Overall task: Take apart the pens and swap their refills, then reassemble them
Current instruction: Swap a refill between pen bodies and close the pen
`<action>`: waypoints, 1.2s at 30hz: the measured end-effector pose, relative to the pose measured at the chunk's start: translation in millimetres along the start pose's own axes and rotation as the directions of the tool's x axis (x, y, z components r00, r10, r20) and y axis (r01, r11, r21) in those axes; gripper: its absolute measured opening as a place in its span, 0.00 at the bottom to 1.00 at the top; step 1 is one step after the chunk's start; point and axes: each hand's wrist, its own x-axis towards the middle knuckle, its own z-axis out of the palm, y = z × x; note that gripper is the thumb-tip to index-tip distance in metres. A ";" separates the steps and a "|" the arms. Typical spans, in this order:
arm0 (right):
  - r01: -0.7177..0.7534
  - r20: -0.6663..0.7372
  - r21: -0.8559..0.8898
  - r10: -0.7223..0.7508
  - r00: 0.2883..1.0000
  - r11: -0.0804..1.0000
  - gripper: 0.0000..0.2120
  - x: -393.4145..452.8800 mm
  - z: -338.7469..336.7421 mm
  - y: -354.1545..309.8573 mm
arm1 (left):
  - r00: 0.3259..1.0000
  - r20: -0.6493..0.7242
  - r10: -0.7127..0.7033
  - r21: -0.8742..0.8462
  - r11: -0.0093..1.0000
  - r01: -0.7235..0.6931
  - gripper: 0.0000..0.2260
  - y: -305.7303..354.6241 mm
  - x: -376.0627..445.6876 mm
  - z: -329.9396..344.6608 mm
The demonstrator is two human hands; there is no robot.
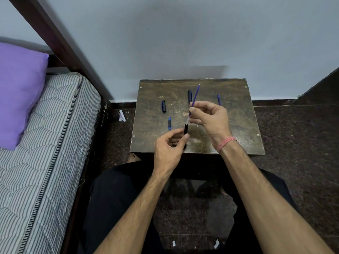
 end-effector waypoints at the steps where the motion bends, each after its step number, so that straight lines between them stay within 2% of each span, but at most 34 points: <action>1: -0.002 0.008 -0.020 0.002 1.000 1.000 0.06 0.2 -0.8 0.7 | 1.000 -0.002 0.005 0.005 1.000 -0.005 0.11 -0.5 -0.2 0.3; 12: 0.067 0.086 -0.107 -0.058 0.995 0.992 0.06 3.0 -4.4 5.8 | 1.000 -0.003 0.021 -0.029 0.999 -0.021 0.09 -0.3 1.2 -0.2; 19: 0.106 0.131 -0.270 -0.072 0.989 0.957 0.07 1.2 -4.1 18.8 | 1.000 -0.018 -0.004 -0.047 0.999 0.004 0.09 -0.8 1.6 1.0; 22: 0.109 0.163 -0.282 -0.065 0.984 0.953 0.06 -0.1 -3.7 21.2 | 1.000 -0.020 -0.002 -0.034 0.999 0.001 0.10 1.1 0.6 0.9; 26: 0.108 0.128 -0.240 -0.079 0.989 0.965 0.13 -0.6 1.3 13.3 | 1.000 0.001 0.016 -0.044 0.999 -0.016 0.09 4.0 -1.9 0.1; 34: 0.110 0.112 -0.352 -0.075 0.991 0.929 0.04 0.5 2.1 16.3 | 1.000 -0.016 -0.007 -0.067 0.998 0.006 0.09 2.8 -1.0 1.2; 36: 0.107 0.139 -0.380 -0.057 0.989 0.919 0.05 -1.4 0.1 19.5 | 1.000 -0.010 -0.013 -0.080 0.997 0.012 0.09 2.0 -0.4 1.6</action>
